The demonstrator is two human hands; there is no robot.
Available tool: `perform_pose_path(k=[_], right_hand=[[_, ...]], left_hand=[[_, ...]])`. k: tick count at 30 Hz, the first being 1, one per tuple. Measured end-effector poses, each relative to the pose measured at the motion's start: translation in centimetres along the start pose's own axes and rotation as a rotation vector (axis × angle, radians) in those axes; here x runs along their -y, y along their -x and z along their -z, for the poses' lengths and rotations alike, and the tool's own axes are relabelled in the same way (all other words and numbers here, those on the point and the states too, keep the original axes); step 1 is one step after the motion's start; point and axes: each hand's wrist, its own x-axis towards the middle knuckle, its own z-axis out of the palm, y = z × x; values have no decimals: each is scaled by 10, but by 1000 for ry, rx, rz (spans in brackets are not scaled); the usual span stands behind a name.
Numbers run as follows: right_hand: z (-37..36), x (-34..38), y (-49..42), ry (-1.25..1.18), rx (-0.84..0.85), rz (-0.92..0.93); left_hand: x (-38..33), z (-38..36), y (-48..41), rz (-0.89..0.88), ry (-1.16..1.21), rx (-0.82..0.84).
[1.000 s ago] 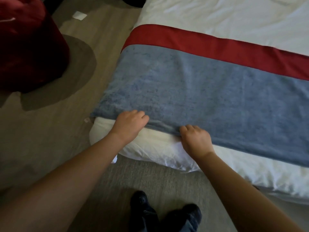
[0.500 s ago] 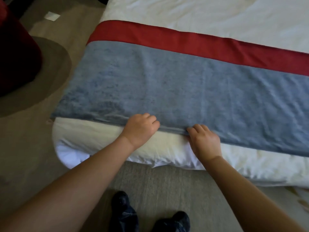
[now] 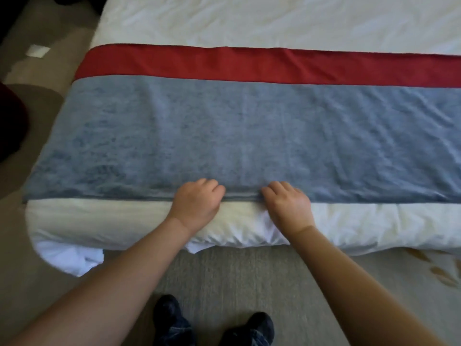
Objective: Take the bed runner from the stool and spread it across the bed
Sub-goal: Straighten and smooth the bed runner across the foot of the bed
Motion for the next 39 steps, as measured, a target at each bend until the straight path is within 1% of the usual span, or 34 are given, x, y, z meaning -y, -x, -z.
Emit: perform_pose_path(k=[3,5,9,11,15,19,24,25,27,30,34,37,39], right_hand=[[4,-50,25,80,12,-44],[5,-73,40,77,7,-39],[5,-81,52,62,21,19],[5,-81,52,73,55,58],[1,-91,52,47,34,79],[5,-118,64,58,49,-13],[21,-179,87,133,40,-124],[22,-189,92,135,32,-119],[23,-205,102,125,31,-53],[22,-211,111,105,-3,62],[23,-214,111,72,51,79],[23,-232,114,46,80,110],[26,-250,121,46,88,69]], left_hand=[[-46,-5,-34,-70,24,-45],[-70,-7,-53,-125,2,-78],[-90,-15,-58,-179,18,-107],[-92,-19,-55,-165,20,-76],[-95,-23,-61,-112,42,-26],[-111,-28,-78,-127,69,-51],[-158,-30,-113,-166,134,-98],[-168,-31,-119,-176,130,-100],[-186,-35,-126,-173,113,-92],[-199,-42,-123,-108,123,-81],[-206,-46,-118,-55,99,-66],[-218,-44,-127,-31,56,-40],[-234,-43,-138,-28,57,-48]])
